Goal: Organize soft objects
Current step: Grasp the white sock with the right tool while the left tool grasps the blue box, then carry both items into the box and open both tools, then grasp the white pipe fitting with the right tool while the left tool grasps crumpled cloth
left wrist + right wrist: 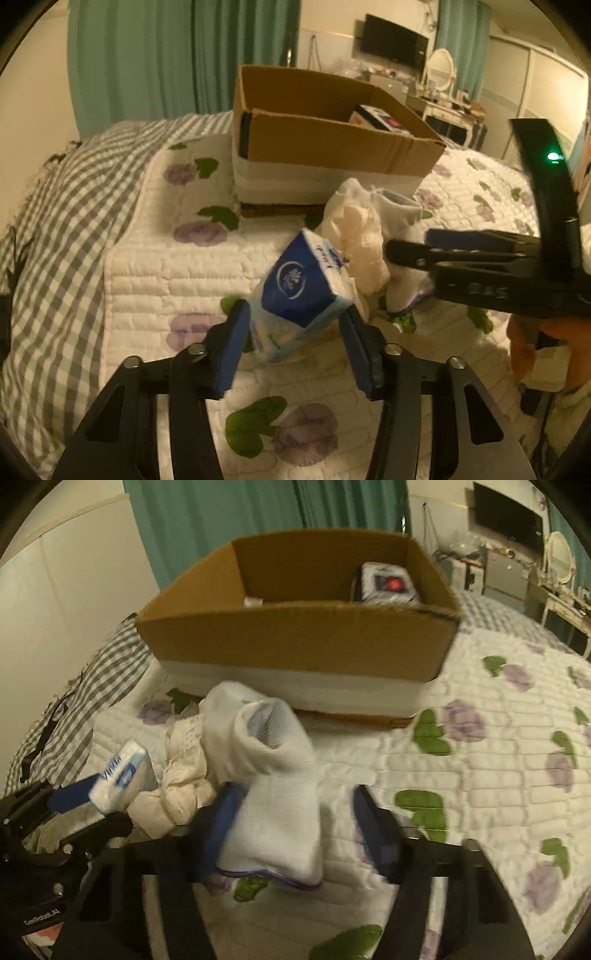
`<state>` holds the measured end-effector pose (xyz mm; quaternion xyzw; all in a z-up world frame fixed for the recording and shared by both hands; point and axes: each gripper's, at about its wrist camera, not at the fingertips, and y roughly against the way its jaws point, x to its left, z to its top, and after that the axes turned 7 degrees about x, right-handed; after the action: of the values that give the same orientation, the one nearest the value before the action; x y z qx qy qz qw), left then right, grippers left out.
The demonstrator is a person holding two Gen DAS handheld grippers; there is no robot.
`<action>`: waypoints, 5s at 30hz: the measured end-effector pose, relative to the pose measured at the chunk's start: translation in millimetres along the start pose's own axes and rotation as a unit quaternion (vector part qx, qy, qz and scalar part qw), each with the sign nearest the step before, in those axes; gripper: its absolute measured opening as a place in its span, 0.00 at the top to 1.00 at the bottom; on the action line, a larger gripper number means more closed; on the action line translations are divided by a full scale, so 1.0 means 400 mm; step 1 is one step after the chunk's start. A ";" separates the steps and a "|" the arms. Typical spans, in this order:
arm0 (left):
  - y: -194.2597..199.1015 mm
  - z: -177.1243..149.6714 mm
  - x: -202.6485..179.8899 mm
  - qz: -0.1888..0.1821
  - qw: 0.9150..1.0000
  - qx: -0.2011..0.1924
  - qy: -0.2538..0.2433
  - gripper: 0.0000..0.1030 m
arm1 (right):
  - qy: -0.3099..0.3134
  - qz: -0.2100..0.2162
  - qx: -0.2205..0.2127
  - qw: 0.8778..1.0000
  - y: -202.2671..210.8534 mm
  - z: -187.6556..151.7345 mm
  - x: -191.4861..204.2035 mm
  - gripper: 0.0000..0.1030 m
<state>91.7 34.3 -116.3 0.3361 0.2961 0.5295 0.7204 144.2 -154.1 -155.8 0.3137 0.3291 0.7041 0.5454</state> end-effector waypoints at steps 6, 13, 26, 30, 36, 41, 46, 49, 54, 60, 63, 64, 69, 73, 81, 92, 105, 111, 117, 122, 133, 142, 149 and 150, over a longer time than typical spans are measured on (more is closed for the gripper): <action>-0.002 0.033 0.006 0.015 1.000 -0.011 -0.013 0.77 | 0.012 0.008 0.001 1.000 -0.003 -0.004 0.016 0.68; -0.026 0.057 0.028 0.021 1.000 0.000 -0.016 0.85 | 0.008 0.001 -0.009 1.000 0.042 -0.015 0.006 0.74; 0.185 0.106 -0.011 0.026 0.996 -0.075 -0.039 0.85 | 0.014 -0.031 -0.101 0.994 0.295 0.008 0.039 0.76; 0.270 0.165 -0.027 0.028 0.992 -0.112 -0.051 0.85 | 0.023 -0.045 -0.134 0.990 0.380 0.060 0.062 0.76; 0.336 0.282 -0.056 0.030 0.986 -0.155 -0.054 0.85 | 0.032 -0.071 -0.171 0.982 0.465 0.166 0.058 0.76; 0.288 0.376 -0.050 0.034 0.986 -0.157 -0.053 0.85 | 0.028 -0.068 -0.181 0.981 0.442 0.288 0.041 0.76; 0.169 0.446 -0.019 0.038 0.990 -0.131 -0.044 0.85 | 0.009 -0.051 -0.153 0.987 0.319 0.387 0.011 0.76; 0.082 0.462 -0.005 0.044 0.992 -0.106 -0.048 0.85 | -0.001 -0.047 -0.127 0.991 0.219 0.425 -0.012 0.76; -0.051 0.481 0.010 0.043 0.995 -0.066 -0.054 0.85 | -0.008 -0.032 -0.103 0.994 0.099 0.460 -0.038 0.76; -0.121 0.484 0.011 0.043 0.996 -0.056 -0.056 0.81 | -0.016 -0.025 -0.115 0.993 0.040 0.475 -0.063 0.69; -0.138 0.485 0.014 0.030 0.998 -0.045 -0.042 0.59 | -0.025 -0.025 -0.138 0.990 0.054 0.466 -0.078 0.30; -0.139 0.485 0.014 0.033 0.998 -0.042 -0.039 0.56 | -0.028 -0.026 -0.147 0.988 0.065 0.462 -0.078 0.25; -0.069 0.473 -0.026 0.078 0.992 -0.083 -0.060 0.44 | -0.031 -0.037 -0.170 0.984 0.166 0.438 -0.084 0.24; 0.044 0.462 -0.032 0.072 0.989 -0.112 -0.058 0.43 | -0.025 -0.060 -0.194 0.979 0.307 0.405 -0.069 0.15; 0.384 0.421 -0.048 0.060 0.975 -0.212 -0.033 0.25 | 0.009 -0.110 -0.239 0.965 0.600 0.305 0.024 0.04; 0.587 0.255 -0.040 0.110 0.963 -0.244 -0.041 0.25 | 0.044 -0.102 -0.221 0.969 0.685 0.096 0.151 0.04; 0.322 0.070 -0.002 0.078 0.991 -0.111 -0.002 0.25 | 0.043 -0.047 -0.097 0.993 0.299 -0.094 0.153 0.04; 0.210 0.012 0.031 0.066 0.996 -0.057 0.012 0.25 | 0.051 -0.024 -0.033 0.998 0.141 -0.105 0.140 0.04; 0.111 -0.014 0.071 0.065 0.997 -0.005 0.041 0.25 | 0.064 0.003 0.021 0.998 0.033 -0.110 0.147 0.21; 0.074 -0.031 0.072 0.069 0.997 0.012 0.032 0.25 | 0.080 0.022 0.052 0.995 -0.012 -0.118 0.156 0.54; 0.111 -0.032 0.033 0.070 0.997 -0.022 -0.006 0.25 | 0.093 0.028 0.036 0.995 0.105 -0.161 0.148 0.75; 0.067 0.026 -0.030 0.037 0.999 -0.015 -0.006 0.25 | 0.023 -0.008 -0.041 0.999 0.223 -0.085 -0.006 0.75; -0.062 0.073 -0.082 0.019 0.999 0.027 -0.010 0.26 | 0.005 -0.013 -0.041 0.999 0.181 -0.052 -0.070 0.75; -0.080 0.074 -0.082 0.019 0.999 0.032 -0.007 0.28 | 0.002 -0.012 -0.036 0.999 0.167 -0.052 -0.080 0.75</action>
<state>124.1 -9.2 -121.7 0.3681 0.3018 0.5310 0.7010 96.5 -200.4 -116.7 0.2878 0.3085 0.7095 0.5644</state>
